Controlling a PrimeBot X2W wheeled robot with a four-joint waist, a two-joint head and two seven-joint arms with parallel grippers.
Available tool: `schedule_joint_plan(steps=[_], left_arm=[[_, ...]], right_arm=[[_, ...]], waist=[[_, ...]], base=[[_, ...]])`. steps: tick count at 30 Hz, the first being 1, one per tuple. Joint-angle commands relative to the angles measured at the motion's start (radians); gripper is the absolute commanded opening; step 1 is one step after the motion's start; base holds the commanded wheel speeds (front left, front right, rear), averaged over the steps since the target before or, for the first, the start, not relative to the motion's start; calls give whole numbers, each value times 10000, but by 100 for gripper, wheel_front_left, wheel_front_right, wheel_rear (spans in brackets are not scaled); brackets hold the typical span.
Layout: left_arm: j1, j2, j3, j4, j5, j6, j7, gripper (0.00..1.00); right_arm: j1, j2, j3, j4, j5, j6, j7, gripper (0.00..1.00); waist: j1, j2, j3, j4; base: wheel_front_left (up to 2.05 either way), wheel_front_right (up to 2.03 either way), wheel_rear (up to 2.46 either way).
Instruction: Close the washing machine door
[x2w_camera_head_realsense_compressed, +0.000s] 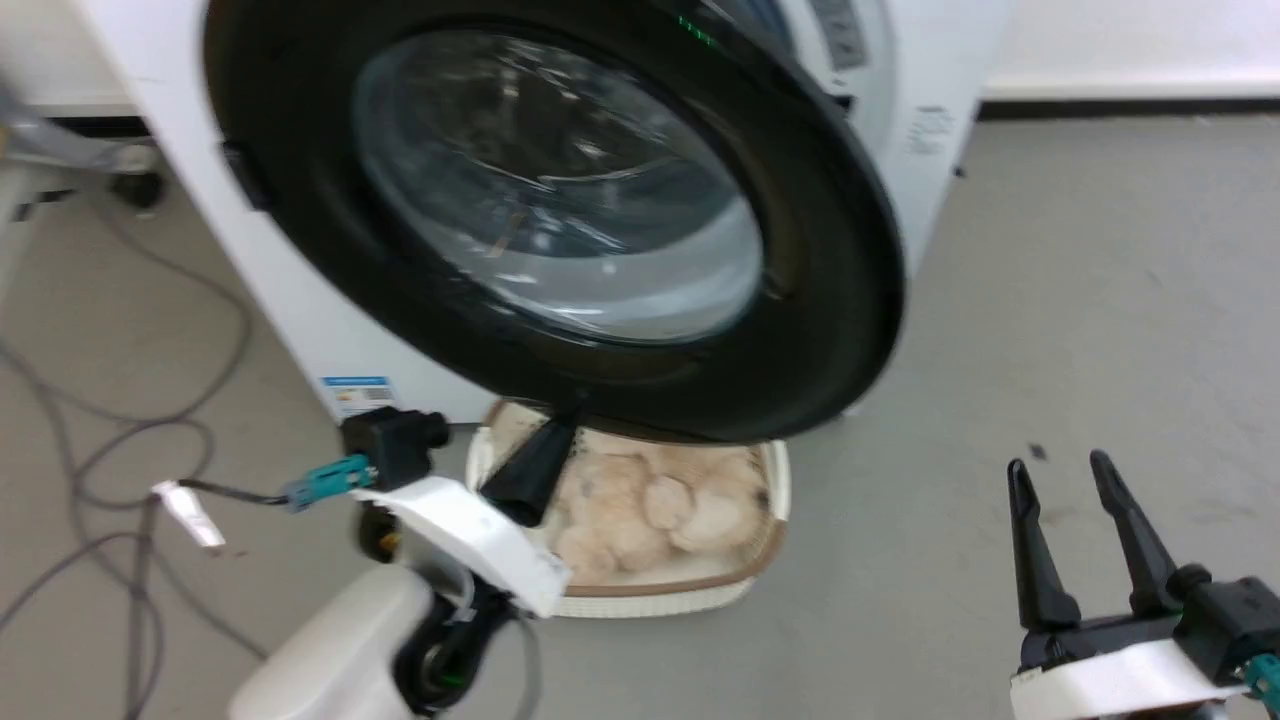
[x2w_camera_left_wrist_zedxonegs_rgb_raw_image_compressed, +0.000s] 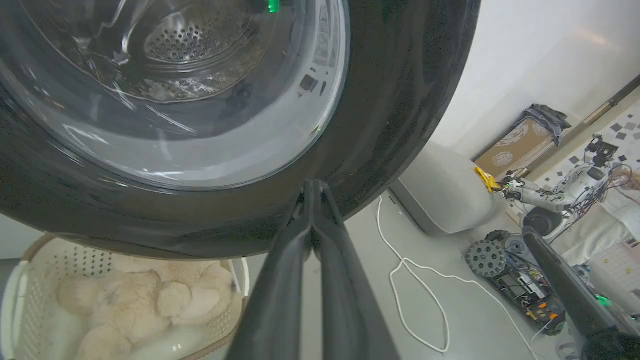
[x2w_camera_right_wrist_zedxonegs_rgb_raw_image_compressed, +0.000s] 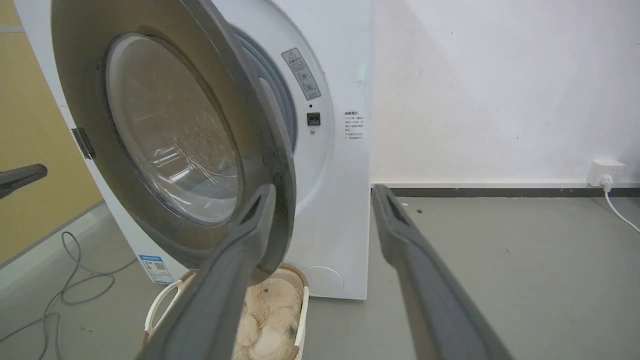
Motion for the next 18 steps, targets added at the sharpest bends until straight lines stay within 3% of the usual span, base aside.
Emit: schedule_joint_plan(steps=[1, 4, 8, 12, 15, 16, 17, 18], left_arm=[[224, 337, 188, -279, 891, 322, -203, 0], [685, 637, 1284, -992, 2534, 1079, -258, 0], [1873, 443, 3159, -2295, 4444, 1814, -264, 0], [3082, 86, 4250, -3256, 5958, 2100, -265, 0], [3888, -139, 4488, -3498, 6731, 2123, -266, 3], [4113, -201, 4511, -3502, 6940, 2135, -266, 56], [4311, -261, 4506, -3487, 7127, 2124, -266, 100], [4478, -361, 4510, -3490, 7273, 2120, -266, 100]], right_arm=[[188, 29, -14, -33, -156, 6, -44, 100], [313, 1, 23, -20, -231, 6, -44, 100], [402, -65, 92, -55, -259, 6, -44, 100], [494, -174, 281, -23, -226, 6, -44, 100], [543, -241, 382, 11, -183, 6, -44, 100], [558, -256, 413, 25, -178, 6, -44, 100], [569, -263, 432, 35, -177, 6, -44, 100], [582, -270, 444, 44, -175, 6, -44, 100]], waist=[[0, 0, -414, 754], [0, 0, -523, 1151], [0, 0, -634, 1561], [0, 0, -744, 1868], [0, 0, -808, 2029], [0, 0, -825, 2065], [0, 0, -837, 2096], [0, 0, -852, 2130]], base=[[0, 0, 0], [0, 0, 0], [0, 0, 0], [0, 0, 0], [0, 0, 0], [0, 0, 0], [0, 0, 0], [0, 0, 0]])
